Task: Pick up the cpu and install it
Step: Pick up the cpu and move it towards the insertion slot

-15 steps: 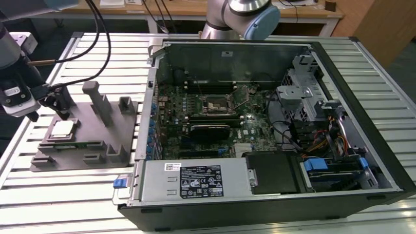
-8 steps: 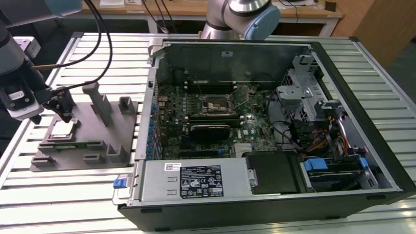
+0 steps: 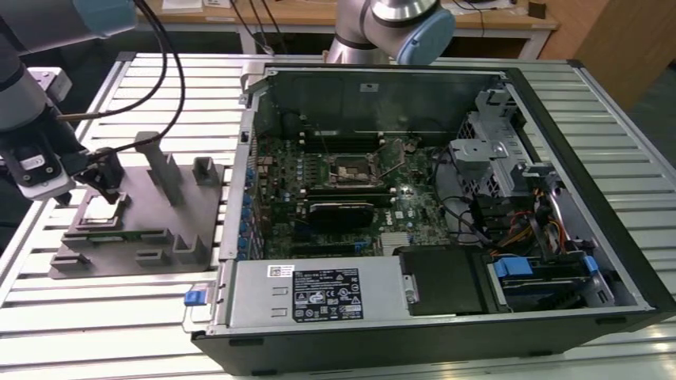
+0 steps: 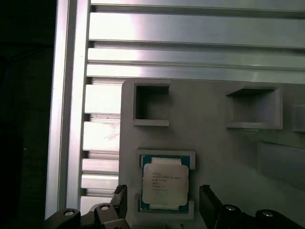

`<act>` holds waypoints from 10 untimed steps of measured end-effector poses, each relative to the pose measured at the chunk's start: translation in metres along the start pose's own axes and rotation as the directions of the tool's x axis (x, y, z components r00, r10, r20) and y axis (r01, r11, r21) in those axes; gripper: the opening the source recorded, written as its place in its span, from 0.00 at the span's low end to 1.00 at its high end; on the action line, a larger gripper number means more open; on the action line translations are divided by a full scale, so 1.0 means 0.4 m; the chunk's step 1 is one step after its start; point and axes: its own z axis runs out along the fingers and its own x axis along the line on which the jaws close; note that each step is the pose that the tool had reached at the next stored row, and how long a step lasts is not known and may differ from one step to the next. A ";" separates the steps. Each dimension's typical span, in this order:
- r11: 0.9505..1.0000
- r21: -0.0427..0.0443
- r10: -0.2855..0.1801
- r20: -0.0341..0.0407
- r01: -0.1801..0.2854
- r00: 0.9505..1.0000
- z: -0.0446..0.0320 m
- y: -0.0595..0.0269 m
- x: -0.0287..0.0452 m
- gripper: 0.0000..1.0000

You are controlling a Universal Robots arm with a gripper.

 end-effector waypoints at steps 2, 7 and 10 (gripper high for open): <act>1.000 0.000 0.000 0.000 0.000 1.000 0.004 -0.001 -0.004 0.70; 1.000 0.000 0.001 0.000 -0.001 1.000 0.013 -0.001 -0.008 0.70; 1.000 0.000 0.003 0.000 -0.003 1.000 0.020 -0.001 -0.008 0.70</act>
